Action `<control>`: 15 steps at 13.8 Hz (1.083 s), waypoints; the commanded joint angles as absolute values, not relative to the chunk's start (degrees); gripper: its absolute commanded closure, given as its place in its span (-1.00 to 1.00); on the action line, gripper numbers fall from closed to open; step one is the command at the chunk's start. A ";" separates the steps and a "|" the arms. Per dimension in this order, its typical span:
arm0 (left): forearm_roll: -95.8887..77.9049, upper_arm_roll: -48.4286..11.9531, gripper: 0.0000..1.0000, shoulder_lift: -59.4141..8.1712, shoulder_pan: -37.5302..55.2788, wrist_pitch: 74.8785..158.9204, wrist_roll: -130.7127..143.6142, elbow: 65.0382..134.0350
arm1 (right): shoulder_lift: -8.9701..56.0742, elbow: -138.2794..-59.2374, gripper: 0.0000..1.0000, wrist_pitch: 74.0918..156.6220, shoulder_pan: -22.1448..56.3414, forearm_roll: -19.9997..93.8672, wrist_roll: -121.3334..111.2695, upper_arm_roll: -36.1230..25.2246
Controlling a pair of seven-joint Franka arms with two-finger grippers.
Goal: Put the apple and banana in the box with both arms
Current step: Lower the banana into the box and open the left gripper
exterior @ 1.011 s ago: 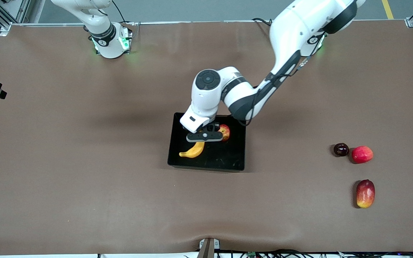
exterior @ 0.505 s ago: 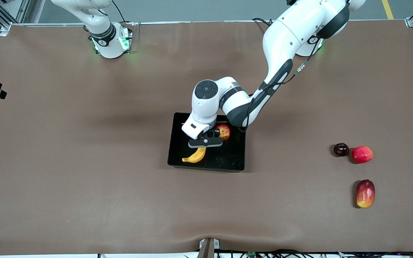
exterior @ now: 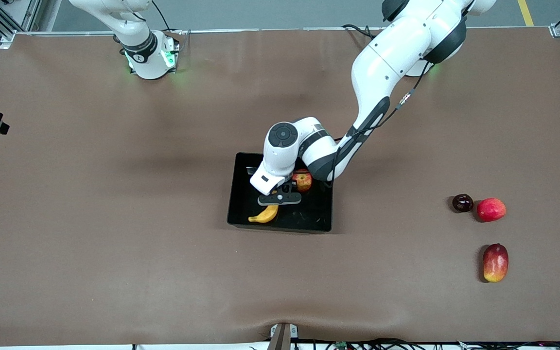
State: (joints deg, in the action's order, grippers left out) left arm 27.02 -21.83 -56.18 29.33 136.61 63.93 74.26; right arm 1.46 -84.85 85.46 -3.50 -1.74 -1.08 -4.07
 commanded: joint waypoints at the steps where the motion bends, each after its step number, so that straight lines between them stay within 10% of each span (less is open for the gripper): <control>1: 27.86 -21.45 0.65 -56.51 30.32 137.29 64.25 73.21 | 1.58 -84.20 -1.00 85.43 -3.87 -1.14 -0.79 -3.60; 3: 28.12 -21.45 -0.71 -56.25 30.23 137.29 64.16 73.21 | 1.58 -84.20 -1.00 85.34 -3.78 -1.14 -0.79 -3.60; 4: 28.12 -21.45 -1.00 -55.64 30.23 137.29 64.07 73.21 | 1.58 -84.20 -1.00 85.43 -3.78 -1.14 -0.79 -3.60; 15: 24.01 -22.85 -1.00 -32.27 16.98 111.99 54.85 73.56 | 1.67 -84.20 -1.00 85.43 -3.69 -1.14 -0.79 -3.60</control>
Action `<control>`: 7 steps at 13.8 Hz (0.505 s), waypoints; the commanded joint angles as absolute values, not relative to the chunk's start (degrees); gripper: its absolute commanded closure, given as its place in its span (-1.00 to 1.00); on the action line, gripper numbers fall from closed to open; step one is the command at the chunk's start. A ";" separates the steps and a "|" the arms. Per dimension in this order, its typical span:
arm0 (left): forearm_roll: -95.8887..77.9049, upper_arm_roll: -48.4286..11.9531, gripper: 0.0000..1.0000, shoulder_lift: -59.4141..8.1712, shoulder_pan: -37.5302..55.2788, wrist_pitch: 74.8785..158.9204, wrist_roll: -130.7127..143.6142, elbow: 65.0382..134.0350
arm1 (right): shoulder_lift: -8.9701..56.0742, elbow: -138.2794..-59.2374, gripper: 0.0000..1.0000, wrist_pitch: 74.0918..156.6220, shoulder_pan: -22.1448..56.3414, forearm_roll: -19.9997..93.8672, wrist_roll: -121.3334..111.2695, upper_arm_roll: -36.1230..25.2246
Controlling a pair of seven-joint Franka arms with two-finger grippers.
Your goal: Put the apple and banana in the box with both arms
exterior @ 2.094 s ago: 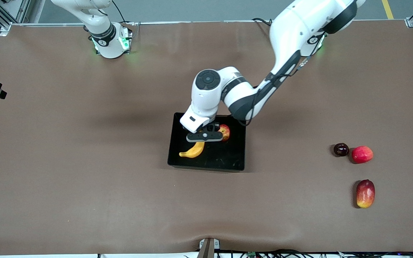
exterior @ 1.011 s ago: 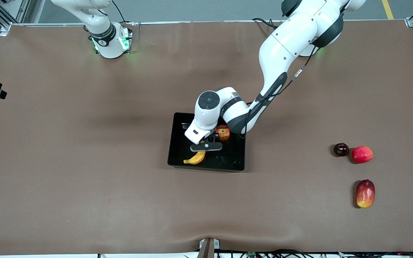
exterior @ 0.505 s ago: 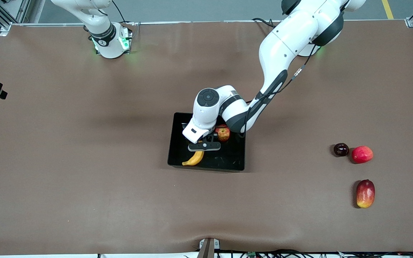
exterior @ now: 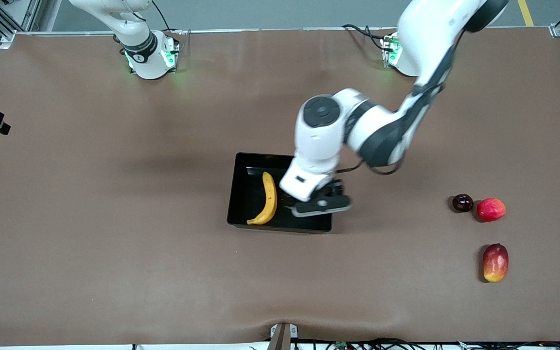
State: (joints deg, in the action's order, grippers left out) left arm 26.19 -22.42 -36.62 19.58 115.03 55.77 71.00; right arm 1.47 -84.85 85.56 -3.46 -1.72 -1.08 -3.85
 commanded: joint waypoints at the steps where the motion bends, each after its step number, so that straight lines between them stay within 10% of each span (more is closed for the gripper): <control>1: 22.78 -22.85 -1.00 -30.60 15.31 110.49 53.45 73.65 | 1.67 -84.20 -1.00 85.43 -3.69 -1.14 -0.79 -3.60; 7: 15.30 -22.85 -1.00 -22.86 3.89 102.50 37.20 73.83 | 1.58 -84.29 -1.00 85.17 -3.78 -1.14 -0.79 -3.60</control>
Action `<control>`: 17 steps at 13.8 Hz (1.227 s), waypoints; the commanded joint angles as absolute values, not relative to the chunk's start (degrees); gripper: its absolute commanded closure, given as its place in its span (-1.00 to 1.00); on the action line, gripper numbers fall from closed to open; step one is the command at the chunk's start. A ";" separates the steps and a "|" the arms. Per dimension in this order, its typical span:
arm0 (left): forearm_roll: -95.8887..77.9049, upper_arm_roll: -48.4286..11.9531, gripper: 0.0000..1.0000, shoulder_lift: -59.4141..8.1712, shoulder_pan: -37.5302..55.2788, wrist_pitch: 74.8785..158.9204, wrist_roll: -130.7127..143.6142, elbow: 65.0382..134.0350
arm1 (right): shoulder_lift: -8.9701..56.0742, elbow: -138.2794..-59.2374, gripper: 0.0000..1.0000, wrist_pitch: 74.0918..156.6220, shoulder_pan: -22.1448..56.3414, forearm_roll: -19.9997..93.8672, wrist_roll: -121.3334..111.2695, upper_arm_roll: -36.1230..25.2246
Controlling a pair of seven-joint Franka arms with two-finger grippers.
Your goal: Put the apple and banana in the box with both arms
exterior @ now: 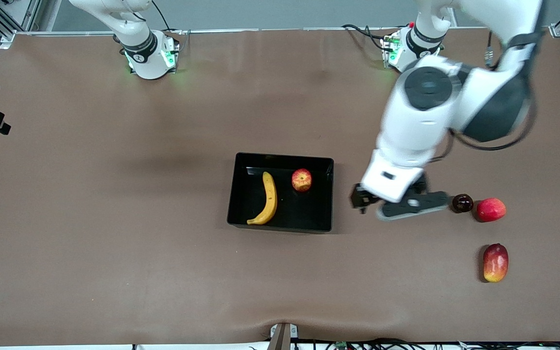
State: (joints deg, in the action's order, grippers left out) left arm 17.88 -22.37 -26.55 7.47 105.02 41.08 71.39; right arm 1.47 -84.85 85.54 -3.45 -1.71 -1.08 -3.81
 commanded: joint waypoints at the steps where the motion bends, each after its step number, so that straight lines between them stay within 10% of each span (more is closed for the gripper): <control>1: 15.29 -22.76 -1.00 -21.81 2.74 100.39 34.39 74.09 | 1.67 -84.29 -1.00 85.08 -3.78 -1.14 -0.79 -3.60; 17: 6.94 -22.76 -1.00 -9.32 -11.95 87.28 8.97 77.34 | 1.58 -84.29 -1.00 84.81 -3.60 -1.14 -0.79 -3.52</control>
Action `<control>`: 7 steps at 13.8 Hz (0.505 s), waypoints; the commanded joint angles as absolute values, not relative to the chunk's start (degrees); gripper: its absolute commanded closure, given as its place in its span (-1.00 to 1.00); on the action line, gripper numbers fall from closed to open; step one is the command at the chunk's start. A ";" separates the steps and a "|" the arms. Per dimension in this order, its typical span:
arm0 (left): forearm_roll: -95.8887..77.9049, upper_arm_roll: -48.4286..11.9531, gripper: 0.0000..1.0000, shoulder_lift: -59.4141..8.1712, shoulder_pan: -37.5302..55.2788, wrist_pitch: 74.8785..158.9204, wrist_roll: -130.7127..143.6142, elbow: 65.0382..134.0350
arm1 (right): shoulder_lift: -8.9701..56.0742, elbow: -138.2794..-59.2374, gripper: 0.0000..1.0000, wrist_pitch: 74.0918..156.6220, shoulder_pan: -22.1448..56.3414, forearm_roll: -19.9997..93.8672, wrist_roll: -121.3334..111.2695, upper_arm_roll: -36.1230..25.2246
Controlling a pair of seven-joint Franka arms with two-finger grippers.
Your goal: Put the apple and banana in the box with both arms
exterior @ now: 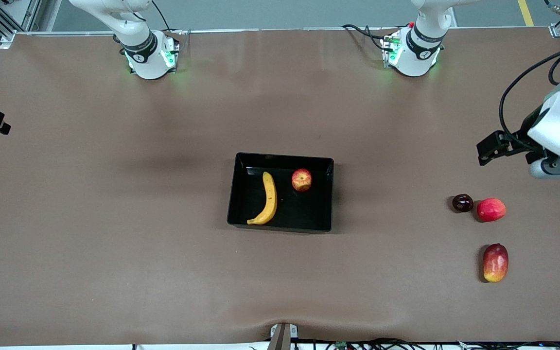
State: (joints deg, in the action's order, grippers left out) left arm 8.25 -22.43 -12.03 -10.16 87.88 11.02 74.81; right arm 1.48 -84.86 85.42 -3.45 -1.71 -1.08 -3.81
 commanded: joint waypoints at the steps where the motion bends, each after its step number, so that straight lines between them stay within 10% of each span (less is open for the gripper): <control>1: 6.94 -22.68 -1.00 -8.19 -12.04 87.28 8.18 78.30 | 1.58 -84.29 -1.00 84.81 -3.69 -0.27 -0.79 -3.60; 7: 4.76 -9.52 -1.00 1.66 -2.39 92.72 3.25 91.39 | 1.49 -84.29 -1.00 84.64 -3.78 0.97 -0.79 -3.60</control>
State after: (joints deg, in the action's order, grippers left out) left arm 7.05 -14.96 -4.29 -5.82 89.81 4.78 83.81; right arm 1.48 -84.85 85.31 -3.46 -0.15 -1.08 -3.80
